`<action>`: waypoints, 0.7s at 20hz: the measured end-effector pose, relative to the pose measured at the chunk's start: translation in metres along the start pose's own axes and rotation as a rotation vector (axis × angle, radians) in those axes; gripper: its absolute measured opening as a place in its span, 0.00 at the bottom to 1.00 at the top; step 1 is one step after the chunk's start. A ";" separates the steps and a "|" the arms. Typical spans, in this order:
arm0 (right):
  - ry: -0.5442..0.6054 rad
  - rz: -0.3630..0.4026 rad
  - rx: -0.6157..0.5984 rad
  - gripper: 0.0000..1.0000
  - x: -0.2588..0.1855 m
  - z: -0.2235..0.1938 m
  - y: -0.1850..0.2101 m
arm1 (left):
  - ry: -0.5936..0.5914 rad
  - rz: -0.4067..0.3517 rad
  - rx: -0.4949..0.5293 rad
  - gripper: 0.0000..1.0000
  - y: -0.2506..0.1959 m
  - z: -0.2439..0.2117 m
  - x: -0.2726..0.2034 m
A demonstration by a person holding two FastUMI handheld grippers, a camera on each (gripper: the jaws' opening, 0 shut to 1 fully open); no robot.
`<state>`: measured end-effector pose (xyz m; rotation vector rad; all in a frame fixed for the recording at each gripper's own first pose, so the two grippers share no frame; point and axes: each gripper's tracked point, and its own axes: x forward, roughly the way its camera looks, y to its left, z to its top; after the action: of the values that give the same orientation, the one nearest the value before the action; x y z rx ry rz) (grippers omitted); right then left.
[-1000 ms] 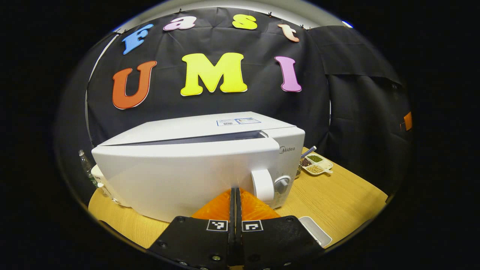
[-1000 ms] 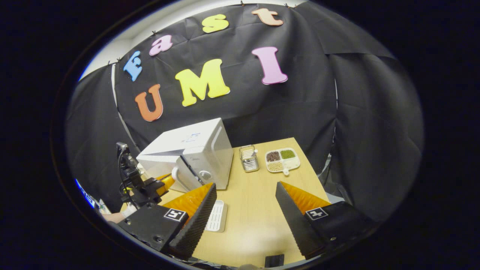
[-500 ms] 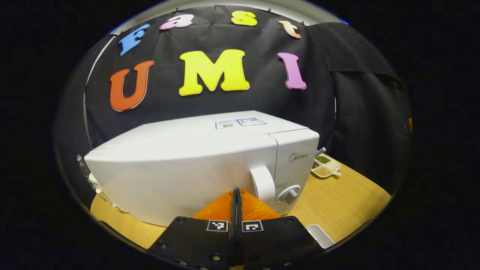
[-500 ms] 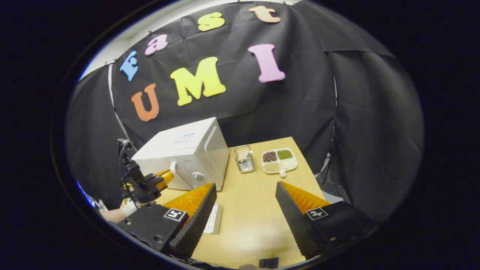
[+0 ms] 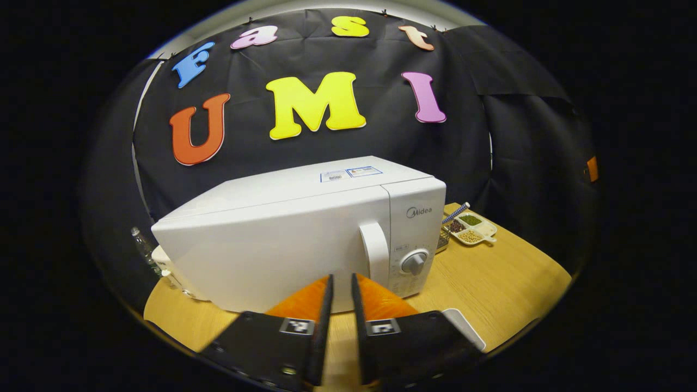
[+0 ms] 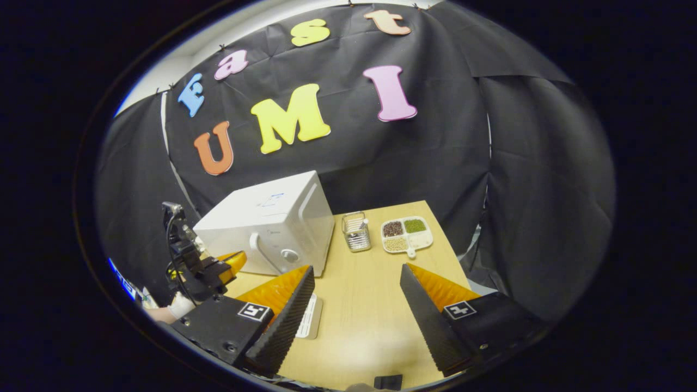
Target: Open the microwave oven with the left hand, put the food in, and close the microwave oven.
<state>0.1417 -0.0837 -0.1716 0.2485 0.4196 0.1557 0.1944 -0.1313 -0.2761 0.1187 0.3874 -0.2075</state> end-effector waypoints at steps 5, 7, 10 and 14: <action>-0.026 -0.052 -0.003 1.00 -0.021 -0.011 -0.005 | 0.003 0.017 0.004 0.95 -0.003 -0.005 -0.033; -0.047 -0.075 -0.010 1.00 -0.037 -0.014 0.000 | -0.028 0.015 0.003 0.95 -0.002 0.005 -0.056; -0.085 -0.122 -0.051 1.00 -0.068 -0.015 0.012 | -0.053 -0.006 -0.024 0.95 0.002 0.019 -0.097; -0.175 -0.128 -0.060 0.90 -0.117 0.002 0.047 | -0.098 0.042 -0.059 0.95 0.036 0.050 -0.171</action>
<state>0.0324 -0.0623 -0.1128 0.1740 0.2560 0.0203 0.0654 -0.0731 -0.1614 0.0584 0.2930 -0.1595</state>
